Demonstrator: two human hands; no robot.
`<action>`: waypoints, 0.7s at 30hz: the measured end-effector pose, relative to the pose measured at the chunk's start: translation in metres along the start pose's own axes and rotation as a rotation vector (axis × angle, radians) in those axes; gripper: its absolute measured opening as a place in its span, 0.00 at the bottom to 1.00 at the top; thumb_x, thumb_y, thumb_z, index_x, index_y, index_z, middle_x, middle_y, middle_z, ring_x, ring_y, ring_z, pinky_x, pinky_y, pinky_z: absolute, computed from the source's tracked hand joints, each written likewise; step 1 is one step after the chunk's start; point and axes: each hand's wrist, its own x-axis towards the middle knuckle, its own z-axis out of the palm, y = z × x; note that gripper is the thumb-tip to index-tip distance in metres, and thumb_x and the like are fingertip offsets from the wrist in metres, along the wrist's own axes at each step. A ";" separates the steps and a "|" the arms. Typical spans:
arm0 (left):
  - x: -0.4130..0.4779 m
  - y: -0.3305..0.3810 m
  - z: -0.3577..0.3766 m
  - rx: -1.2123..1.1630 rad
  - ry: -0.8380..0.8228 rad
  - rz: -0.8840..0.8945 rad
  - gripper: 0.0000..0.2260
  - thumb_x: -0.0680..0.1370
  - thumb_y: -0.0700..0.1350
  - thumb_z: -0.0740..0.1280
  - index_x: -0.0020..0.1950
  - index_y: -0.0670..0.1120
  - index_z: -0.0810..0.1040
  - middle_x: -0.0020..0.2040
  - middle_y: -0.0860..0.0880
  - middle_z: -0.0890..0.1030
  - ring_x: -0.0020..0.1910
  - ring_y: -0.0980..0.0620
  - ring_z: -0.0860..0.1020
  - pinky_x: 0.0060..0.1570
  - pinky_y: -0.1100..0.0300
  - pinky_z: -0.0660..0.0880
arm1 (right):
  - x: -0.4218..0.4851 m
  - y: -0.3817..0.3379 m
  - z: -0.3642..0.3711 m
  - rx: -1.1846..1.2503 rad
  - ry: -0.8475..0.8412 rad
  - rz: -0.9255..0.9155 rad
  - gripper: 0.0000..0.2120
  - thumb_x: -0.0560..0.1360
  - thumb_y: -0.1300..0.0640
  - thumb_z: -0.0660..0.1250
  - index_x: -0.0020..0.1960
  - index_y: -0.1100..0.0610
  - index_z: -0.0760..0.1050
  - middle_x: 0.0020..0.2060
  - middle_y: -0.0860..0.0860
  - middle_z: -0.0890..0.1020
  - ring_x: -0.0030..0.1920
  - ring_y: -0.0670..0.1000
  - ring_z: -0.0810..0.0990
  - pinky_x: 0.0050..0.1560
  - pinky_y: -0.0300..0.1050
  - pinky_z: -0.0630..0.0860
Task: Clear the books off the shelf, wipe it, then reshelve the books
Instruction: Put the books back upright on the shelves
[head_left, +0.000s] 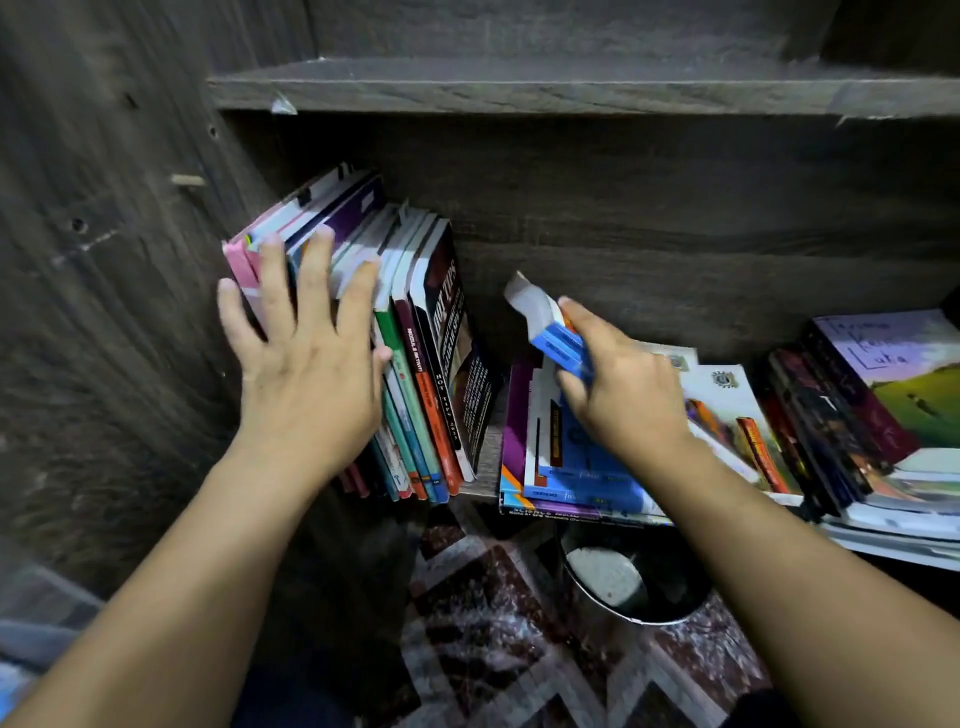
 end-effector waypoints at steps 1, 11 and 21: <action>0.001 0.000 -0.001 0.003 -0.006 -0.030 0.31 0.75 0.48 0.68 0.76 0.43 0.62 0.77 0.38 0.56 0.76 0.34 0.50 0.69 0.32 0.48 | 0.002 -0.007 0.002 0.046 0.078 -0.026 0.31 0.68 0.55 0.71 0.71 0.54 0.70 0.62 0.52 0.80 0.51 0.59 0.82 0.44 0.49 0.77; 0.005 -0.016 -0.003 -0.033 -0.028 -0.006 0.31 0.72 0.41 0.72 0.71 0.33 0.66 0.73 0.36 0.64 0.74 0.37 0.57 0.67 0.42 0.66 | 0.036 -0.082 0.030 0.733 0.396 0.207 0.20 0.74 0.56 0.68 0.66 0.57 0.74 0.46 0.45 0.82 0.41 0.41 0.78 0.48 0.38 0.75; 0.003 -0.019 -0.003 -0.058 -0.005 0.007 0.26 0.73 0.42 0.69 0.70 0.36 0.69 0.74 0.38 0.64 0.75 0.38 0.56 0.67 0.42 0.66 | 0.025 -0.089 0.072 0.847 0.190 0.192 0.26 0.77 0.44 0.65 0.71 0.54 0.68 0.63 0.51 0.77 0.64 0.49 0.74 0.66 0.51 0.70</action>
